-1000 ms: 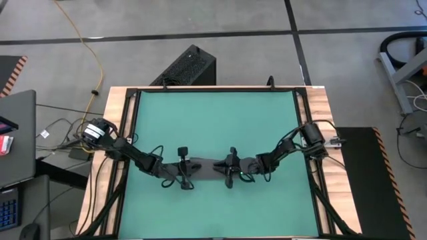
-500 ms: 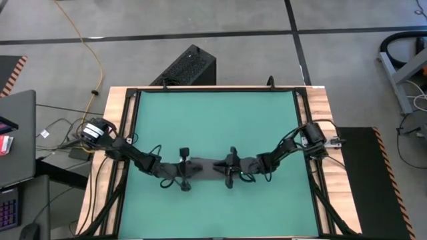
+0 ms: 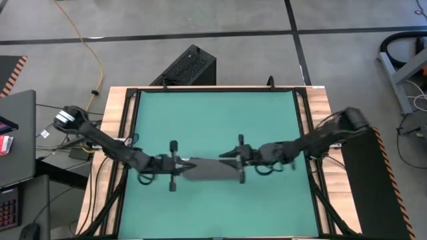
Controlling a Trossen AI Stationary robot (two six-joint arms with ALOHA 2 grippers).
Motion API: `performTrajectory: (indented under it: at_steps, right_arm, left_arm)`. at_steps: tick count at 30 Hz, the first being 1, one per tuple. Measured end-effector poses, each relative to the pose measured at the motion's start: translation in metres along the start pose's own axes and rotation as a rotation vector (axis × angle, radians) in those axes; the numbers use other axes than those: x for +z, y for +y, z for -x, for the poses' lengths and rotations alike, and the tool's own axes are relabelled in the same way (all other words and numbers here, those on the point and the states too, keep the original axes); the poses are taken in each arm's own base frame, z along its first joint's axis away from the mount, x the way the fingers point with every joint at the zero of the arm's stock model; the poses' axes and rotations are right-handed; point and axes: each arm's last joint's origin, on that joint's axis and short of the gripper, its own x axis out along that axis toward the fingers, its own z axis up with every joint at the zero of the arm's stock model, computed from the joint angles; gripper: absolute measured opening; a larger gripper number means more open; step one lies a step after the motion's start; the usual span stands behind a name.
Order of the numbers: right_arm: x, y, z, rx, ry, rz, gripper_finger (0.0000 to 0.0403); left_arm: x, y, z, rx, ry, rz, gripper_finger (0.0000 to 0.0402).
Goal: Roll towel
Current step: Return to Home Position
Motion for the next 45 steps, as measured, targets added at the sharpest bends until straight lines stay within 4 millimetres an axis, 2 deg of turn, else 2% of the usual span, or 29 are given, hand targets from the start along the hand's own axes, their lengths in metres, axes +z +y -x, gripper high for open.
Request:
performTrajectory:
  at_steps: [4,8,11,15,19,26,34,38,41,45]
  right_arm:
    - [0.047,0.001,0.04,0.04,-0.043,0.096,0.0107]
    - [0.085,-0.007,0.089,0.064,-0.097,0.101,0.0107]
    - [0.097,-0.015,0.121,0.074,-0.075,0.105,0.0107]
    - [0.098,-0.024,0.145,0.075,-0.055,0.112,0.0107]
    - [0.082,-0.035,0.162,0.057,-0.076,0.114,0.0107]
    - [0.029,-0.055,0.184,-0.061,-0.154,0.038,0.0107]
    - [-0.021,-0.068,0.2,-0.054,-0.235,-0.017,0.0107]
    - [-0.031,-0.071,0.202,-0.08,-0.261,-0.027,0.0107]
    - [-0.033,-0.074,0.201,-0.133,-0.243,-0.023,0.0107]
    - [-0.037,-0.075,0.2,-0.162,-0.203,-0.03,0.0107]
  left_arm:
    - [0.034,0.011,0.024,-0.012,-0.109,-0.021,0.0]
    - [0.059,0.028,0.053,0.001,-0.157,-0.015,0.0]
    - [0.064,0.042,0.072,0.0,-0.126,0.006,0.0]
    - [0.062,0.06,0.093,0.001,-0.055,0.049,0.0]
    - [0.055,0.07,0.111,-0.012,-0.07,0.078,0.0]
    - [0.033,0.079,0.135,-0.109,-0.159,0.073,0.0]
    - [-0.016,0.079,0.145,-0.072,-0.156,0.19,0.0]
    - [-0.037,0.075,0.141,-0.025,-0.116,0.22,0.0]
    - [-0.039,0.074,0.14,-0.03,-0.092,0.25,0.0]
    - [-0.041,0.07,0.14,-0.17,-0.079,0.266,0.0]
